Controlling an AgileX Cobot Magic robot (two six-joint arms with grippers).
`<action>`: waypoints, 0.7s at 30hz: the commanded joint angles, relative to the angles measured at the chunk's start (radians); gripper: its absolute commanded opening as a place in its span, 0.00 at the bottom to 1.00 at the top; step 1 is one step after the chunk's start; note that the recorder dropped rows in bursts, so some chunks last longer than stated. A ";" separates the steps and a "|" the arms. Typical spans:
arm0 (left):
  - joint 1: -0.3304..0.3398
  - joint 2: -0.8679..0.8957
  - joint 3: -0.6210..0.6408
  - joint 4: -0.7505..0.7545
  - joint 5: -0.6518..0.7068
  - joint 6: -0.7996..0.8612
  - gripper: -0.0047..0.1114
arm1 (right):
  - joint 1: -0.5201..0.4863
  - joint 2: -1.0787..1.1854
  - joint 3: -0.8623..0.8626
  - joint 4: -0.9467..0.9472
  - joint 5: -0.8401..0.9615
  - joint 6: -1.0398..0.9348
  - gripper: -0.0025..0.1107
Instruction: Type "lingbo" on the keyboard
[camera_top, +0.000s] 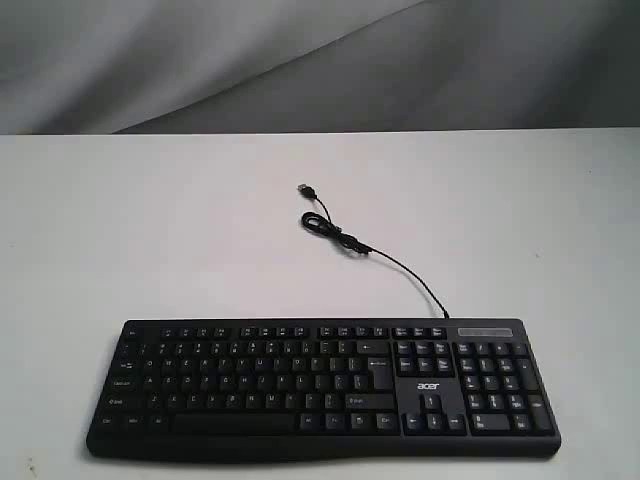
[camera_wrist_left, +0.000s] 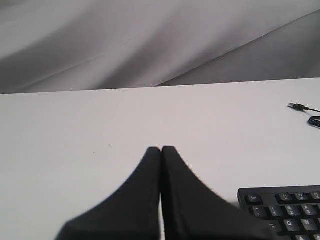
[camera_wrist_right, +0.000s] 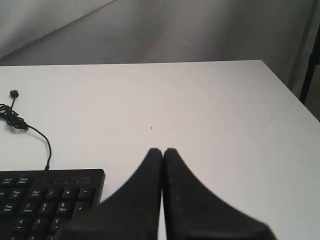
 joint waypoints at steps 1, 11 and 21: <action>0.001 -0.004 0.005 0.000 -0.009 -0.002 0.04 | -0.008 -0.005 0.004 -0.012 -0.002 0.004 0.02; 0.001 -0.004 0.005 0.000 -0.009 -0.002 0.04 | -0.008 -0.005 0.004 -0.015 -0.106 0.004 0.02; 0.001 -0.004 0.005 0.000 -0.009 -0.002 0.04 | -0.008 -0.005 0.004 -0.015 -0.498 0.004 0.02</action>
